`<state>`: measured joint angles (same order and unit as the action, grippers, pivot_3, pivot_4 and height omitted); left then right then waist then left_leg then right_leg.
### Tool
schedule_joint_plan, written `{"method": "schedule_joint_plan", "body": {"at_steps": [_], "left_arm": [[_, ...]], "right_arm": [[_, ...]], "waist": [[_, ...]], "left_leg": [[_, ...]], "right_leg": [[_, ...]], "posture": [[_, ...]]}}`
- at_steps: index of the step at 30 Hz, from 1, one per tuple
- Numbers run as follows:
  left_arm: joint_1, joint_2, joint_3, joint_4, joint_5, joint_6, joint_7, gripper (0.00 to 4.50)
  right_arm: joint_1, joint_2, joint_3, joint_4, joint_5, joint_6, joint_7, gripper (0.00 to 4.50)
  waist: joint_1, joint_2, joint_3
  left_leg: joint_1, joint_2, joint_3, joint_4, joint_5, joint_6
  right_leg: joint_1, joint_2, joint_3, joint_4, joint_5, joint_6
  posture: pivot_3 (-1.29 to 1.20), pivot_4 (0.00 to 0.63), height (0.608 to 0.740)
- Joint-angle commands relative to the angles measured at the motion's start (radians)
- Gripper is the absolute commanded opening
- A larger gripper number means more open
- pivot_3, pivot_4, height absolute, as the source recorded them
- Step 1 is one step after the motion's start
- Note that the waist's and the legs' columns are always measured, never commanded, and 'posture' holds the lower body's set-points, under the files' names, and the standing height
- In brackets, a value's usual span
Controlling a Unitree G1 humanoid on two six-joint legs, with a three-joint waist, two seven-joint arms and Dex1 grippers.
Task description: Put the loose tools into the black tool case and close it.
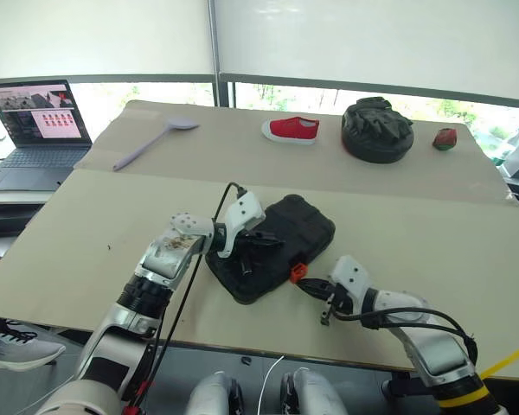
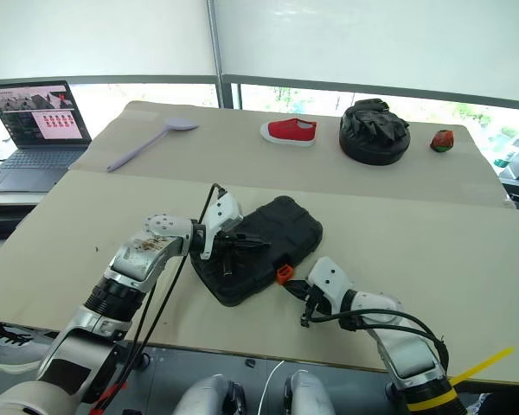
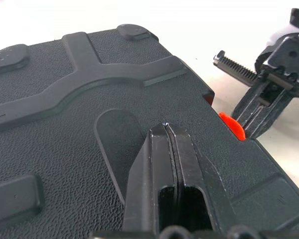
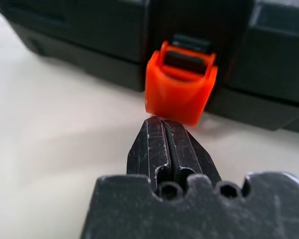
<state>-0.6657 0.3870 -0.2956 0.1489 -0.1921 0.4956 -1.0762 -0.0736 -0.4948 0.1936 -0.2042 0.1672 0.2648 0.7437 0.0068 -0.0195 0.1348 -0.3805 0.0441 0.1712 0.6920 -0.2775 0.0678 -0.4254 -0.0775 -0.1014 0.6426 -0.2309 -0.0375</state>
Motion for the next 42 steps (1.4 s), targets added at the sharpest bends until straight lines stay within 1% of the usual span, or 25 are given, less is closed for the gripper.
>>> {"method": "schedule_joint_plan", "body": {"at_steps": [1, 3, 8, 16, 23, 36, 42], "left_arm": [[0.045, 0.014, -0.047, 0.053, 0.023, 0.049, -0.011, 0.03], [0.044, 0.013, -0.046, 0.056, 0.022, 0.050, -0.011, 0.03], [0.046, 0.014, -0.047, 0.056, 0.021, 0.055, -0.014, 0.03], [0.055, 0.016, -0.049, 0.049, 0.018, 0.064, -0.016, 0.03], [0.055, 0.016, -0.050, 0.050, 0.019, 0.066, -0.016, 0.03], [0.071, 0.010, -0.056, 0.043, 0.016, 0.073, -0.015, 0.03], [0.075, 0.002, -0.058, 0.045, 0.014, 0.073, -0.013, 0.03]], "right_arm": [[-0.017, 0.023, -0.030, 0.002, -0.013, -0.106, -0.027, 0.00], [-0.016, 0.036, -0.042, 0.003, -0.008, -0.135, -0.034, 0.00], [-0.010, 0.051, -0.069, -0.053, 0.048, -0.118, -0.009, 0.00], [-0.038, 0.018, -0.096, -0.088, 0.077, -0.085, 0.018, 0.00], [-0.062, -0.018, -0.090, -0.089, 0.101, -0.052, 0.069, 0.00], [-0.100, -0.015, -0.101, -0.136, 0.165, 0.053, 0.090, 0.00], [-0.120, -0.004, -0.089, -0.113, 0.135, 0.029, 0.083, 0.00]], "waist": [[0.000, 0.000, 0.000], [-0.002, 0.000, 0.000], [-0.004, 0.000, 0.000], [-0.006, 0.000, 0.000], [-0.007, 0.000, 0.000], [-0.015, 0.000, 0.000], [-0.019, 0.000, 0.000]], "left_leg": [[0.000, 0.000, 0.000, 0.000, 0.000, 0.000], [-0.001, 0.000, 0.000, 0.000, 0.000, 0.000], [-0.001, 0.000, 0.000, 0.000, 0.000, -0.001], [-0.002, 0.000, 0.000, 0.000, 0.000, -0.001], [-0.003, 0.000, 0.000, 0.000, 0.000, -0.001], [-0.003, 0.000, 0.000, -0.001, 0.000, -0.002], [-0.002, 0.001, 0.000, -0.003, -0.001, -0.006]], "right_leg": [[0.000, 0.000, 0.000, 0.000, 0.000, 0.000], [0.000, 0.000, 0.000, 0.000, 0.000, 0.000], [-0.001, 0.000, 0.000, 0.000, 0.000, 0.000], [-0.002, 0.000, 0.000, 0.000, 0.000, 0.000], [-0.003, 0.000, 0.000, 0.000, 0.000, 0.000], [-0.004, 0.000, 0.000, 0.000, 0.000, 0.000], [-0.004, 0.000, 0.000, 0.000, 0.000, 0.000]], "posture": [[0.00, 0.150, 0.740], [0.00, 0.150, 0.740], [0.00, 0.150, 0.740], [0.00, 0.150, 0.740], [0.00, 0.150, 0.740], [0.00, 0.150, 0.740], [0.00, 0.150, 0.740]]}}
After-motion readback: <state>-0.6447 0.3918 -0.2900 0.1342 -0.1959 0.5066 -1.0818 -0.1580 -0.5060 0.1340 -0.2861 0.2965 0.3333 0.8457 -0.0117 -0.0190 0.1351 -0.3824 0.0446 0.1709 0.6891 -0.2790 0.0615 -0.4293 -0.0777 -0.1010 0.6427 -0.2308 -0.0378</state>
